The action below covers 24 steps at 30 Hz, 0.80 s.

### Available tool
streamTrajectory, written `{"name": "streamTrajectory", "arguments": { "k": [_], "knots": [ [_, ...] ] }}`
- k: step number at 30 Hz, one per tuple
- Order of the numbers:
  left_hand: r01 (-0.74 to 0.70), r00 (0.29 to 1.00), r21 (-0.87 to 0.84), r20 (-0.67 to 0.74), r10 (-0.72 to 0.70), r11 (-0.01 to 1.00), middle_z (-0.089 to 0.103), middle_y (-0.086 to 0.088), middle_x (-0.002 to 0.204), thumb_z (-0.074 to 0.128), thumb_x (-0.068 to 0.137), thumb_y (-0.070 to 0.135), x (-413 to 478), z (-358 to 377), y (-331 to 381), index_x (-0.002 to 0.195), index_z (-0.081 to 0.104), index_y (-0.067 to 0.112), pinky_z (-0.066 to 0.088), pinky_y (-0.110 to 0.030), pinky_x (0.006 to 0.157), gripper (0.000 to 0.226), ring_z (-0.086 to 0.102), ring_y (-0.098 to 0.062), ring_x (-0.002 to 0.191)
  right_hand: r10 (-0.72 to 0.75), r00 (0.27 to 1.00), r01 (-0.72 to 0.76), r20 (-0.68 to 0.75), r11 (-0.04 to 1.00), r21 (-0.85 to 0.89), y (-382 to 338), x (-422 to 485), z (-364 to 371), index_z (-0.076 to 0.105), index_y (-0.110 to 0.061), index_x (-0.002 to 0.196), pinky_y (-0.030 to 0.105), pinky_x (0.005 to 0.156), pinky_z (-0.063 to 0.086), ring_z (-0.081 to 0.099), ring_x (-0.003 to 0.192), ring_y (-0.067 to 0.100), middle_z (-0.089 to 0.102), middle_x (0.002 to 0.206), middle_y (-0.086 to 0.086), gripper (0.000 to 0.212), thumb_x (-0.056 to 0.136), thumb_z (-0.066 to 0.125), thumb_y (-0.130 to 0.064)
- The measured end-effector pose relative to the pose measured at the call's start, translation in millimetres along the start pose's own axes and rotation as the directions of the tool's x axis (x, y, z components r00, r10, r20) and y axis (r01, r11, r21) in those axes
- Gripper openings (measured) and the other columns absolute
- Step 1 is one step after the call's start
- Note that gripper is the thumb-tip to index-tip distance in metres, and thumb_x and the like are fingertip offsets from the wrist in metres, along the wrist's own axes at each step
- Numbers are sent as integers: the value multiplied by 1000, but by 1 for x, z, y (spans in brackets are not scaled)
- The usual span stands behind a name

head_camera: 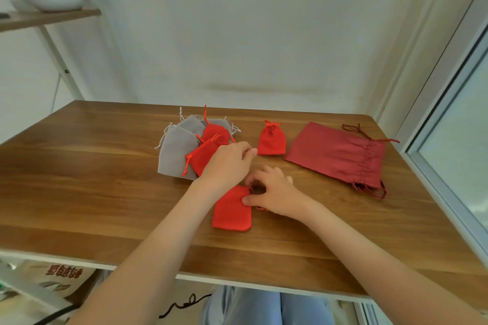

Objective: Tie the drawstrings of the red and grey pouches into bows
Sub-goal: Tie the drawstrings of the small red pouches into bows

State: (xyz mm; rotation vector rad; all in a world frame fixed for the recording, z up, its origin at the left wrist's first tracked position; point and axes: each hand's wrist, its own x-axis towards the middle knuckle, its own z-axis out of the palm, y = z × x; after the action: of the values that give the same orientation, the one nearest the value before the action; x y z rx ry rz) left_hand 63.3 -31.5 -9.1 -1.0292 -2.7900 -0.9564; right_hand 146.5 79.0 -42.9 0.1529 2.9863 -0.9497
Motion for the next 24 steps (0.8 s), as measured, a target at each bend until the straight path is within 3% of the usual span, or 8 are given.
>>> {"name": "streamTrajectory", "arguments": {
  "k": [2, 5, 8, 13, 16, 18, 21, 24],
  "knots": [
    [-18, 1000, -18, 2, 18, 1000, 67, -6, 84, 43, 99, 31, 3, 3, 3, 93, 64, 12, 45, -39, 75, 30, 59, -26, 84, -5, 999, 10, -34, 987, 158, 5, -2, -5, 53, -25, 94, 36, 89, 35, 46, 102, 15, 54, 100, -6, 22, 81, 71, -24],
    [-29, 1000, -104, -4, 29, 994, 70, -4, 90, 40, 100, 33, 10, 14, 7, 92, 65, 15, 47, -40, 80, 32, 62, -24, 88, 8, 994, 43, -106, 883, 468, 18, -5, -20, 52, -11, 91, 30, 74, 43, 54, 80, 16, 59, 87, 7, 19, 82, 68, -5],
    [7, 1000, -201, -12, -9, 980, 70, -4, 101, 36, 101, 37, 15, 26, 14, 97, 66, 13, 42, -33, 83, 39, 61, -22, 98, 65, 981, 59, -183, 799, 598, 31, -5, -34, 49, -1, 98, 28, 62, 42, 52, 69, 18, 57, 80, 14, 17, 86, 62, 0],
    [74, 997, -186, -11, -77, 980, 61, -2, 75, 27, 99, 53, 28, 48, 19, 64, 48, 23, 36, -35, 69, 50, 59, -29, 90, 188, 940, 76, -285, 699, 711, 54, 5, -43, 56, -7, 101, 26, 69, 49, 61, 77, 13, 65, 84, 6, 13, 89, 62, -6],
    [86, 996, -139, -24, -90, 986, 66, -1, 79, 27, 97, 57, 33, 60, 12, 69, 56, 22, 40, -34, 67, 53, 60, -25, 87, 255, 921, 69, -296, 640, 766, 65, 10, -41, 61, -11, 100, 23, 67, 47, 59, 76, 10, 65, 86, 6, 8, 92, 58, -9],
    [86, 995, -145, -28, -91, 986, 63, 2, 69, 32, 95, 57, 38, 64, 6, 69, 58, 17, 39, -33, 64, 55, 58, -21, 76, 266, 911, 84, -314, 627, 775, 68, 14, -42, 62, -13, 98, 20, 66, 45, 57, 74, 7, 64, 85, 3, 9, 93, 57, -9],
    [93, 995, -270, 4, -95, 958, 40, 3, 50, 46, 92, 53, 45, 67, -3, 55, 38, 12, 29, -35, 58, 55, 44, -17, 58, 260, 896, 110, -359, 654, 748, 72, 20, -40, 61, -17, 99, 13, 64, 43, 55, 72, 2, 62, 84, 1, 11, 93, 56, -9],
    [130, 991, -462, 39, -126, 877, 40, -1, 55, 50, 82, 57, 51, 68, -10, 58, 42, 6, 29, -35, 61, 57, 40, -15, 57, 236, 897, 130, -375, 668, 732, 71, 20, -39, 60, -20, 103, 14, 67, 42, 55, 74, 1, 61, 84, -1, 12, 94, 55, -13]
  ]
}}
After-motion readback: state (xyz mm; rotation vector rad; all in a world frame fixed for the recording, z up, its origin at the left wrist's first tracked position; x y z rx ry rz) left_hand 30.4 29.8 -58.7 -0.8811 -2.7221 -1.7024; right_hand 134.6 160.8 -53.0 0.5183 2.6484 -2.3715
